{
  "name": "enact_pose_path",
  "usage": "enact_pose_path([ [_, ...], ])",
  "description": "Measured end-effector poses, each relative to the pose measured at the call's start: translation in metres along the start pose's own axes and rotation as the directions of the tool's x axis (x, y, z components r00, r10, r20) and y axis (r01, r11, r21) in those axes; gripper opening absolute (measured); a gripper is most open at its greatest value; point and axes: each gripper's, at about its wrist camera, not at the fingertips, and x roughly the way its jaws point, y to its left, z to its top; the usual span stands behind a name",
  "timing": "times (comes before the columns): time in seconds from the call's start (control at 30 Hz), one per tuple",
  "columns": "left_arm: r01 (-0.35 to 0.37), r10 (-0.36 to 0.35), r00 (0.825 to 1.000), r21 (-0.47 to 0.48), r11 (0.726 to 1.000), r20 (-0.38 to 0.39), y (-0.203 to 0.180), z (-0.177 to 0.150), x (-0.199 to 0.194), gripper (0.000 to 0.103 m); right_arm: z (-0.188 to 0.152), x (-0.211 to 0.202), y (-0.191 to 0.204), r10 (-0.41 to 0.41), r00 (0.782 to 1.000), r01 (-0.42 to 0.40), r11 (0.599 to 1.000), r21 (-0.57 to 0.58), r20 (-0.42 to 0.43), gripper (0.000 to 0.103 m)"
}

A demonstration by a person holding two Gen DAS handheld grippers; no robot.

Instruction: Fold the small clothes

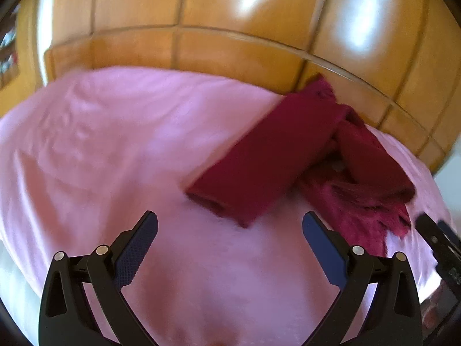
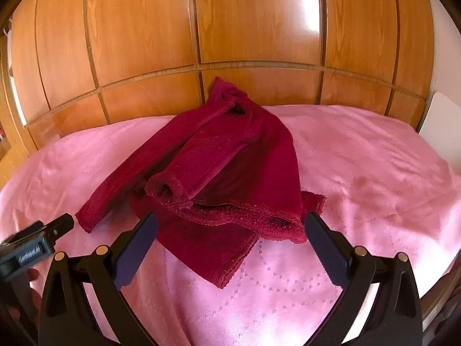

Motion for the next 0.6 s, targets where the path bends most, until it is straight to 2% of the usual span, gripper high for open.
enact_pose_path([
  [0.03, 0.002, -0.003, 1.000, -0.028, 1.000, -0.016, 0.007, 0.000, 0.003, 0.098, 0.001, 0.001, -0.002, 0.010, 1.000, -0.010, 1.000, 0.006, -0.001, 0.101],
  [0.1, 0.056, -0.064, 0.995, -0.097, 0.994, -0.082, 0.023, 0.000, 0.015, 0.088, 0.004, 0.003, -0.007, 0.028, 1.000, -0.028, 0.999, 0.018, -0.002, 0.101],
  [0.13, 0.064, -0.074, 0.992, -0.099, 0.993, -0.103, 0.025, 0.000, 0.020, 0.086, 0.005, 0.004, -0.008, 0.037, 0.999, -0.037, 0.999, 0.023, -0.005, 0.101],
  [0.23, 0.046, -0.052, 0.990, -0.045, 0.998, -0.133, 0.025, 0.000, 0.036, 0.082, 0.012, 0.008, -0.009, 0.101, 0.995, -0.100, 0.994, 0.050, -0.020, 0.101],
  [0.27, 0.061, -0.065, 0.986, -0.031, 0.998, -0.153, 0.023, -0.001, 0.043, 0.077, 0.016, 0.009, -0.007, 0.135, 0.991, -0.134, 0.990, 0.055, -0.021, 0.101],
  [0.37, 0.086, -0.085, 0.984, -0.003, 0.996, -0.157, 0.017, -0.001, 0.056, 0.074, 0.026, 0.022, 0.007, 0.193, 0.980, -0.191, 0.980, 0.046, -0.047, 0.101],
  [0.4, 0.089, -0.086, 0.984, 0.014, 0.996, -0.158, 0.013, 0.000, 0.061, 0.063, 0.029, 0.027, 0.012, 0.190, 0.980, -0.188, 0.982, 0.033, -0.052, 0.101],
  [0.43, 0.097, -0.090, 0.982, 0.034, 0.995, -0.167, 0.009, 0.000, 0.066, 0.058, 0.032, 0.031, 0.017, 0.180, 0.982, -0.179, 0.984, 0.019, -0.056, 0.101],
  [0.47, 0.109, -0.098, 0.980, 0.056, 0.992, -0.174, 0.003, 0.000, 0.072, 0.043, 0.036, 0.038, 0.022, 0.161, 0.985, -0.161, 0.987, 0.006, -0.066, 0.101],
  [0.5, 0.115, -0.100, 0.978, 0.070, 0.991, -0.183, 0.001, 0.000, 0.075, 0.024, 0.038, 0.041, 0.024, 0.148, 0.986, -0.148, 0.989, 0.004, -0.074, 0.101],
  [0.57, 0.134, -0.118, 0.976, 0.073, 0.988, -0.184, -0.002, 0.004, 0.079, 0.006, 0.043, 0.039, 0.025, 0.156, 0.985, -0.155, 0.988, 0.013, -0.068, 0.101],
  [0.6, 0.125, -0.111, 0.978, 0.071, 0.990, -0.174, -0.001, 0.008, 0.076, 0.006, 0.044, 0.036, 0.026, 0.163, 0.985, -0.163, 0.987, 0.011, -0.059, 0.101],
])
